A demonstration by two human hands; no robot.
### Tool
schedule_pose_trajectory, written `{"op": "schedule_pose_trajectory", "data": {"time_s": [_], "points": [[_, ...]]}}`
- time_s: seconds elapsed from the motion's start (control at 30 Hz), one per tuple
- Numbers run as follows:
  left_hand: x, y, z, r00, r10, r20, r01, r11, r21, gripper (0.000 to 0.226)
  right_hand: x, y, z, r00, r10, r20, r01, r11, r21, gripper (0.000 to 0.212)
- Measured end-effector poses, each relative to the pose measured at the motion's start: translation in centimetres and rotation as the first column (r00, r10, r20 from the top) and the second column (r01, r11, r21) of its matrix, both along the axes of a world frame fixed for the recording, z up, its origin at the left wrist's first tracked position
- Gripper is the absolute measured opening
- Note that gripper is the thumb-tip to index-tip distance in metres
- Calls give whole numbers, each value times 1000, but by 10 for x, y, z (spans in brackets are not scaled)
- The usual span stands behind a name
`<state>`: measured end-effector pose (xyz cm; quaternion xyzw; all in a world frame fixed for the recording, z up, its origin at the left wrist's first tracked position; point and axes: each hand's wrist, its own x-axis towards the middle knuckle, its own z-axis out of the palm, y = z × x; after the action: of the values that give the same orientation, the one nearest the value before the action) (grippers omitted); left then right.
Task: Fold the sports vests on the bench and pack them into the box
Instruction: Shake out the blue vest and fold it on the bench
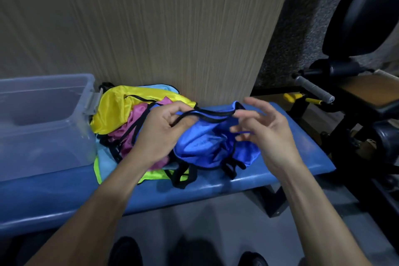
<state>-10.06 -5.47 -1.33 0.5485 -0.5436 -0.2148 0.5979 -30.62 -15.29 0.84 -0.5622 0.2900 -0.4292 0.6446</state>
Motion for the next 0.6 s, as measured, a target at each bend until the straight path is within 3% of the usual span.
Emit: {"op": "schedule_pose_trajectory", "data": {"time_s": [0.07, 0.13, 0.23, 0.3, 0.4, 0.6], "points": [[7, 2, -1, 1000, -15, 13, 15, 1000, 1, 30, 5, 9, -5, 999, 1, -48, -14, 961, -276, 54], [7, 4, -1, 999, -22, 44, 22, 1000, -1, 30, 13, 18, -10, 980, -20, -199, -89, 846, -526, 64], [5, 6, 2, 999, -26, 48, 26, 1000, -10, 24, 27, 23, -17, 953, -96, -289, -155, 664, -732, 61], [5, 9, 3, 998, -37, 46, 38, 999, -23, 20, 33, 25, -18, 961, -135, -243, -93, 667, -739, 41], [8, 13, 6, 996, -39, 86, 43, 998, -46, 12, 33, 20, -18, 974, -68, -216, -88, 764, -639, 20], [18, 22, 11, 980, 26, 197, -24, 1000, -9, 18, 28, 16, -16, 984, 82, -156, -158, 801, -577, 15]]}}
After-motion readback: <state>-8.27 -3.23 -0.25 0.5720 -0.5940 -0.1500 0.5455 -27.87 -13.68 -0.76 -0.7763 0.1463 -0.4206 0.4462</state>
